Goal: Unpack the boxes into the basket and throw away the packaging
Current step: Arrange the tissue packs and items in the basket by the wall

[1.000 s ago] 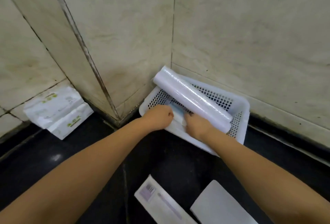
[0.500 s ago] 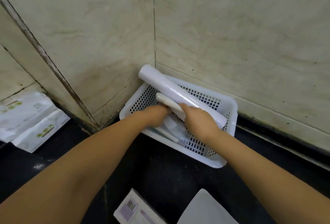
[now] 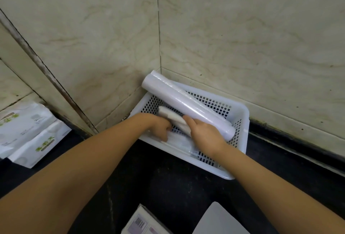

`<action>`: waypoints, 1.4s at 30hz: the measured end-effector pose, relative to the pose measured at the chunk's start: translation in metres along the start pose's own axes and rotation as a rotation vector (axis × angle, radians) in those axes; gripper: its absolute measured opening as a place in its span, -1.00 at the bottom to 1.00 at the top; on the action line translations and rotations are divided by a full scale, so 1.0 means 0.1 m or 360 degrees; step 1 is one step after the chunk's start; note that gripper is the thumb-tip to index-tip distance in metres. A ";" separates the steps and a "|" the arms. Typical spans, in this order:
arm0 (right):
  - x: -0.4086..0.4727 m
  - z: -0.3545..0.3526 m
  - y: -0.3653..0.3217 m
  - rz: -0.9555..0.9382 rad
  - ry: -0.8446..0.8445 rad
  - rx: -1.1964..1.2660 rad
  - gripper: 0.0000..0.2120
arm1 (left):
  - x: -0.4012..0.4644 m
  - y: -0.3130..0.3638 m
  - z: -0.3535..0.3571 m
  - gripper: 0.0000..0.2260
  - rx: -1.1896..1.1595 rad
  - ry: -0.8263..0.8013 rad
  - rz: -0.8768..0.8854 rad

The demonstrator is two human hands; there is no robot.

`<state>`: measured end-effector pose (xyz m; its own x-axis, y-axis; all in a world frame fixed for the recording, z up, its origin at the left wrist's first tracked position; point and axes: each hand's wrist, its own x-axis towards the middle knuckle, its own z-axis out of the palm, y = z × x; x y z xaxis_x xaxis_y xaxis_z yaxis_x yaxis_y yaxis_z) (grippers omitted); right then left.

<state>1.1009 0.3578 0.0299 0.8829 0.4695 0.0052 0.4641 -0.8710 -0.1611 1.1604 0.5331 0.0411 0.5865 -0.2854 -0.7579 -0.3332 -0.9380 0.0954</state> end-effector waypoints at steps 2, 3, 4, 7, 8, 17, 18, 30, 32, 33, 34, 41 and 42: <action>0.03 0.03 -0.02 0.0020 -0.0032 0.0056 -0.36 | -0.02 -0.03 0.00 -0.45 0.0023 -0.0043 -0.0034; 0.03 0.03 -0.04 0.0034 -0.0051 0.0111 -0.39 | -0.04 -0.04 0.01 -0.43 0.0024 -0.0047 -0.0041; 0.04 0.03 -0.05 0.0049 -0.0070 0.0172 -0.43 | -0.05 -0.05 0.01 -0.42 0.0016 -0.0042 -0.0038; 0.06 0.03 -0.08 0.0087 -0.0131 0.0272 -0.53 | -0.09 -0.02 0.01 -0.58 0.0045 -0.0011 0.0013; 0.07 0.03 -0.08 0.0092 -0.0140 0.0281 -0.55 | -0.11 -0.01 0.00 -0.69 0.0069 0.0004 0.0038; 0.26 0.00 -0.15 0.0185 -0.0229 0.0684 -0.53 | -0.43 -0.11 0.11 -0.86 0.0249 0.0589 0.0424; 0.31 -0.03 -0.13 0.0251 -0.0372 0.0821 -0.52 | -0.45 -0.15 0.11 -0.86 0.0365 0.0714 0.0445; 0.16 -0.21 -0.13 0.0561 -0.0844 0.1057 -0.48 | -0.12 -0.05 0.09 -0.66 -0.0093 0.0266 0.0053; 0.05 -0.35 -0.05 0.0485 -0.0813 0.0923 -0.48 | -0.12 -0.07 0.10 -0.56 -0.0093 0.0326 0.0051; -0.02 -0.43 0.00 0.0461 -0.0773 0.0863 -0.52 | -0.13 -0.09 0.09 -0.48 -0.0090 0.0342 0.0072; -0.07 -0.51 0.05 0.0453 -0.0683 0.0832 -0.59 | -0.15 -0.13 0.06 -0.38 -0.0108 0.0347 0.0103; 0.09 -0.38 0.06 0.0315 0.0006 0.0319 -0.52 | -0.42 -0.27 -0.21 -0.51 -0.0354 0.0353 0.0350; 0.13 -0.28 0.01 0.0311 0.0014 0.0181 -0.49 | -0.45 -0.27 -0.24 -0.64 -0.0398 0.0456 0.0385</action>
<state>1.1149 0.3594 0.0572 0.9561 0.2915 -0.0287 0.2734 -0.9233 -0.2699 1.1609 0.5661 0.0880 0.7063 -0.5121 -0.4887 -0.3177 -0.8463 0.4277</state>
